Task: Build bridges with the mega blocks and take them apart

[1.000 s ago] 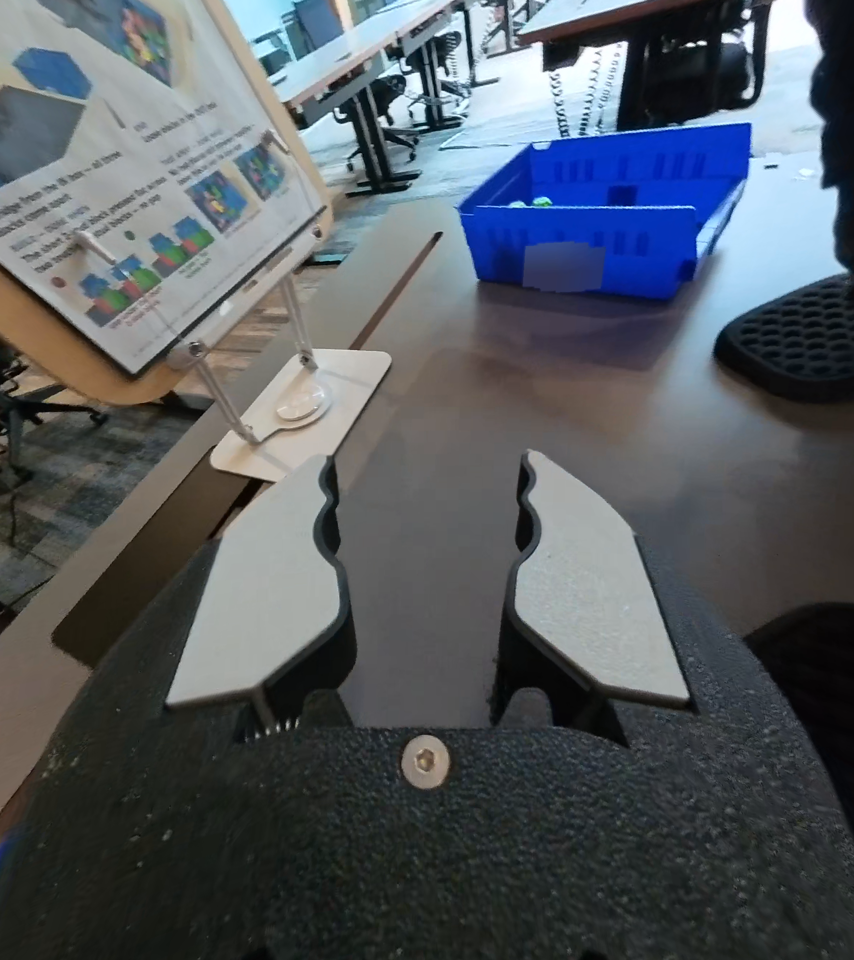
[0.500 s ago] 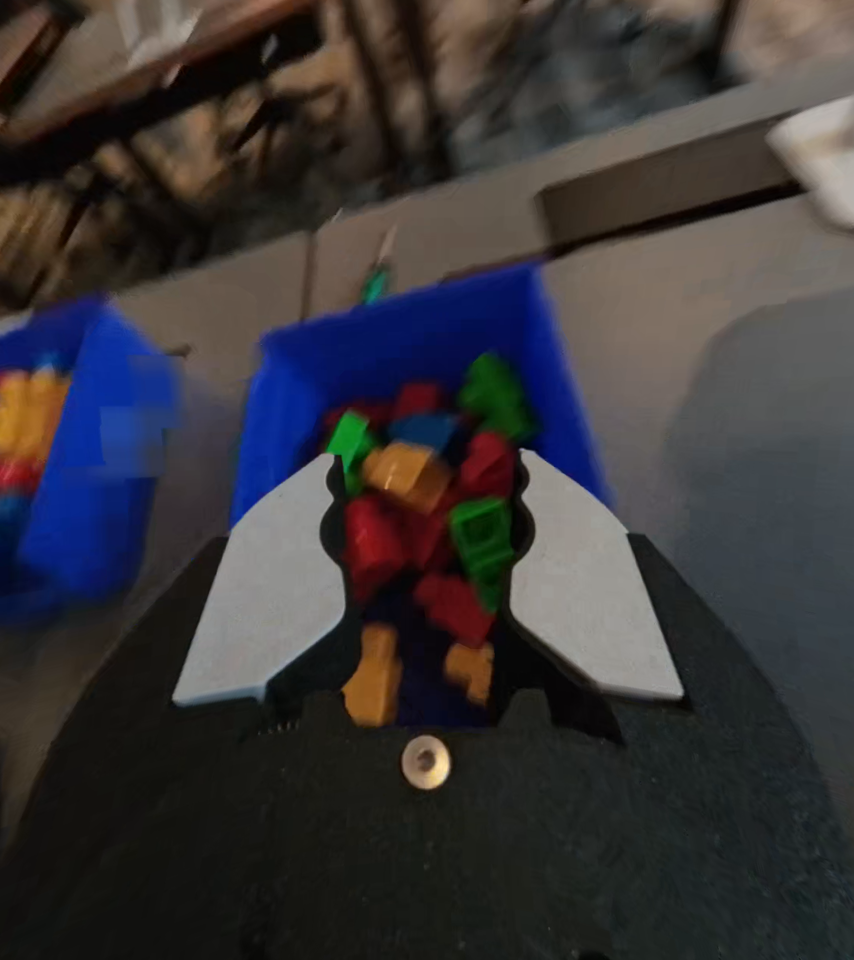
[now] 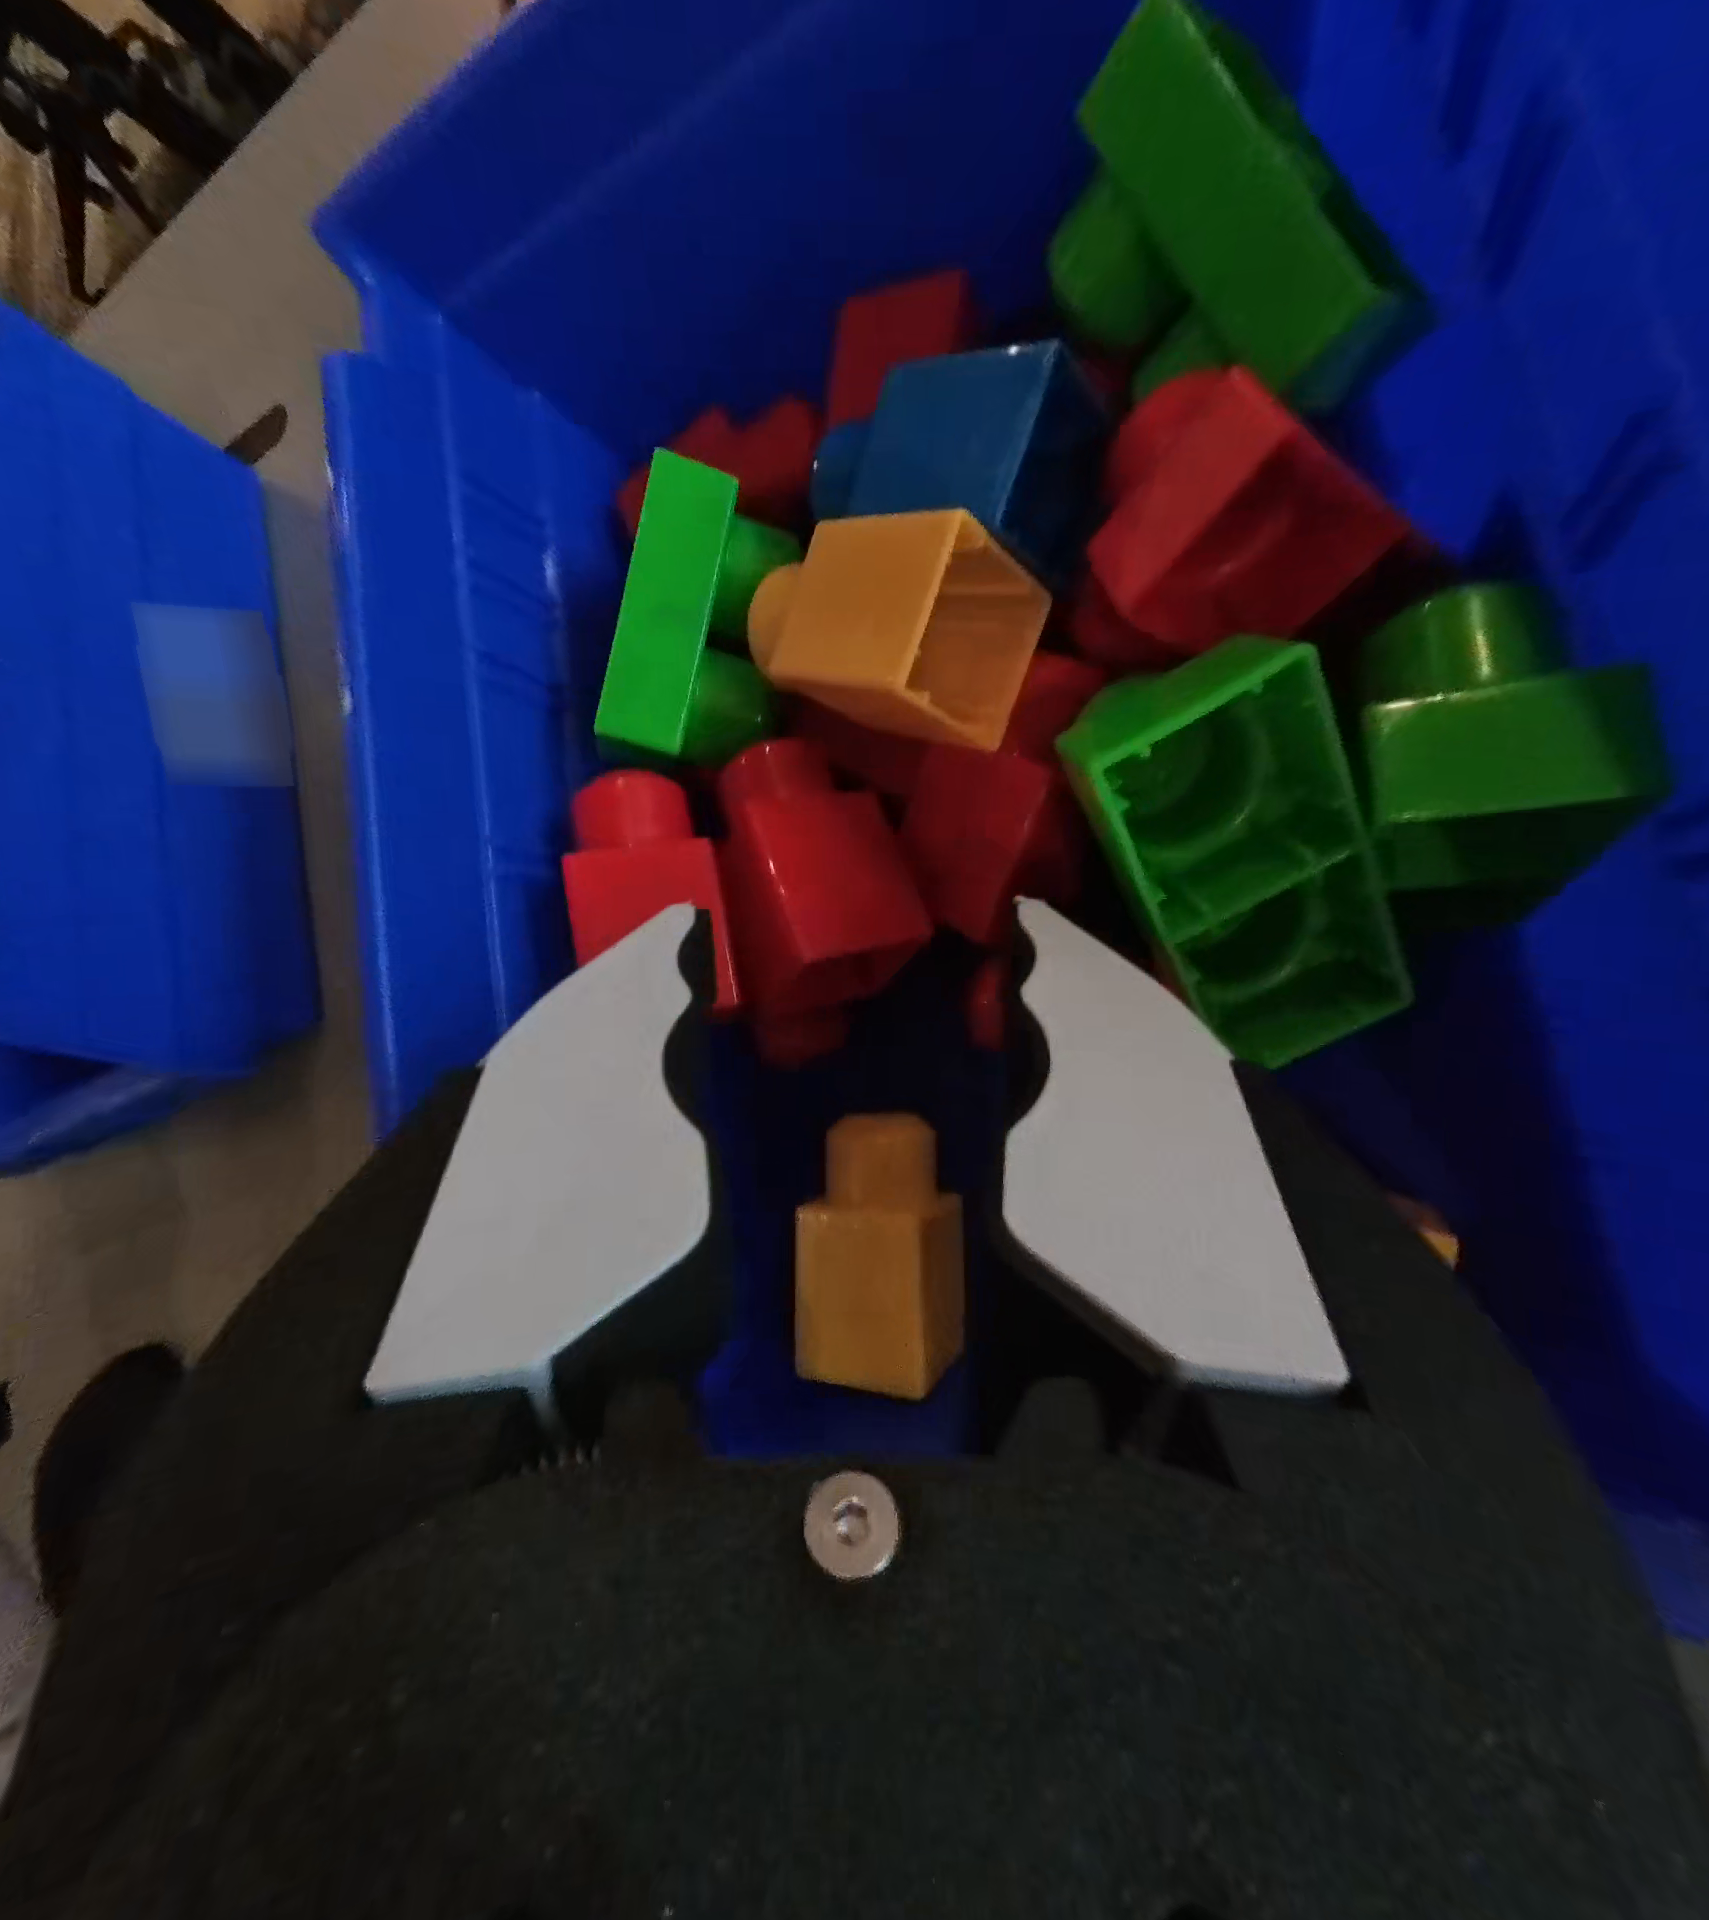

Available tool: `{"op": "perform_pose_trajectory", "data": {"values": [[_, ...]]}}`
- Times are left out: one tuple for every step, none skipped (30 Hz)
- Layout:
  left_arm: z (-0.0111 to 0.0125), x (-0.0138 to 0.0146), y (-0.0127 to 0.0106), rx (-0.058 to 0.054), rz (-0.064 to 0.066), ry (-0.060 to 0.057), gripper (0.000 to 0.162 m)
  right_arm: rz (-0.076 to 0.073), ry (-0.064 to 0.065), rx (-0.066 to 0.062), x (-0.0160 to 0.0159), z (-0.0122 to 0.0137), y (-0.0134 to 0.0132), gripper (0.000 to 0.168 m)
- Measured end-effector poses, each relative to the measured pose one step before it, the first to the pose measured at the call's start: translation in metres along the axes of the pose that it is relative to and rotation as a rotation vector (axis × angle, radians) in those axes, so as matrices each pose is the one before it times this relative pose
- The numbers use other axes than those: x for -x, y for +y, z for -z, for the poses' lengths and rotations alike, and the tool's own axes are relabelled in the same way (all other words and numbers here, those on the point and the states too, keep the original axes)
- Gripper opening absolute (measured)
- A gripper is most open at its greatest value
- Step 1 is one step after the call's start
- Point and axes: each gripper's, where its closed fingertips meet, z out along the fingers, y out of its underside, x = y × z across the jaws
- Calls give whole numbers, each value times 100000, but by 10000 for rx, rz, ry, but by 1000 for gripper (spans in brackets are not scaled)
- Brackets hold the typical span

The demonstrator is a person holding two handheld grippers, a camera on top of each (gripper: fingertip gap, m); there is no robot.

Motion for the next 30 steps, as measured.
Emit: {"op": "perform_pose_trajectory", "data": {"values": [[-130, 84, 188, 71, 52, -25, 52, -5, 1, 4, -29, -6, 35, 66], [-141, 75, 295, 111, -24, -29, 50, -2, 0, 19, -28, -9, 59, 66], [-171, -116, 344, 132, -20, 72, 50, -11, 7, 26, -44, -10, 59, 66], [-220, -146, 393, 164, 20, 104, 50, -14, 10, 15, -36, -8, 45, 66], [-281, -69, 365, 178, 39, 54, 50, 1, -6, 7, -10, 0, 23, 66], [-306, -51, 305, 155, 4, 31, 51, 19, -23, 13, 31, -7, 28, 66], [-283, -56, 120, 54, -64, 7, 50, 10, 2, 8, 3, -6, 13, 66], [-271, -27, -41, -27, -89, -35, 50, 3, 8, 0, -5, 4, -12, 66], [-230, 43, -34, 18, -101, -82, 50, 8, -15, -2, 24, 8, -2, 66], [-224, 104, -21, 54, -126, -129, 50, 11, -20, -5, 44, 20, -17, 66], [-243, 112, -39, 33, -120, -140, 50, 15, -19, -17, 32, 11, -30, 66], [-298, 200, 32, 54, -96, -197, 47, 13, -34, -22, 64, 27, -31, 66], [-348, 300, 116, 73, -103, -263, 42, 4, -36, -21, 50, 21, -38, 66], [-338, 328, 71, -3, -100, -279, 36, 0, -14, -7, 25, -1, -20, 66], [-201, 127, -178, -197, 19, -123, 36, 7, 10, 13, -6, -3, 19, 66], [-42, -10, -193, -193, 193, 56, 35, 12, 4, 24, -10, -18, 38, 66], [90, 25, -164, -163, 260, 110, 35, 11, -7, 24, 17, -31, 40, 66], [220, 99, -279, -233, 249, 78, 35, 14, -14, 20, 23, -42, 32, 66], [341, 98, -371, -283, 241, 84, 35, 3, -14, 25, 22, -49, 38, 66], [427, 145, -405, -260, 243, 63, 35, 1, -6, 31, 14, -57, 50, 66], [504, 259, -408, -248, 221, -7, 35, 15, 7, 32, 7, -56, 45, 66], [531, 170, -409, -226, 212, 62, 34, 20, -8, 32, 22, -56, 45, 66], [538, 3, -397, -206, 194, 146, 34, 11, -36, 22, 64, -63, 31, 66], [515, 40, -517, -292, 180, 90, 34, 5, -51, 9, 90, -85, 20, 66], [548, 57, -655, -369, 203, 77, 34, 3, -52, 2, 83, -100, 10, 66], [588, -40, -808, -434, 210, 134, 35, -3, -69, 6, 110, -111, 19, 66], [682, -156, -1064, -571, 202, 197, 35, -2, -85, -9, 145, -117, -15, 66], [724, -340, -1355, -703, 175, 283, 34, 11, -115, -31, 192, -119, -55, 66], [725, -581, -1615, -806, 83, 371, 34, 26, -153, -39, 272, -119, -65, 66], [617, -812, -1797, -857, -28, 421, 34, 31, -167, -51, 291, -124, -91, 66]]}}
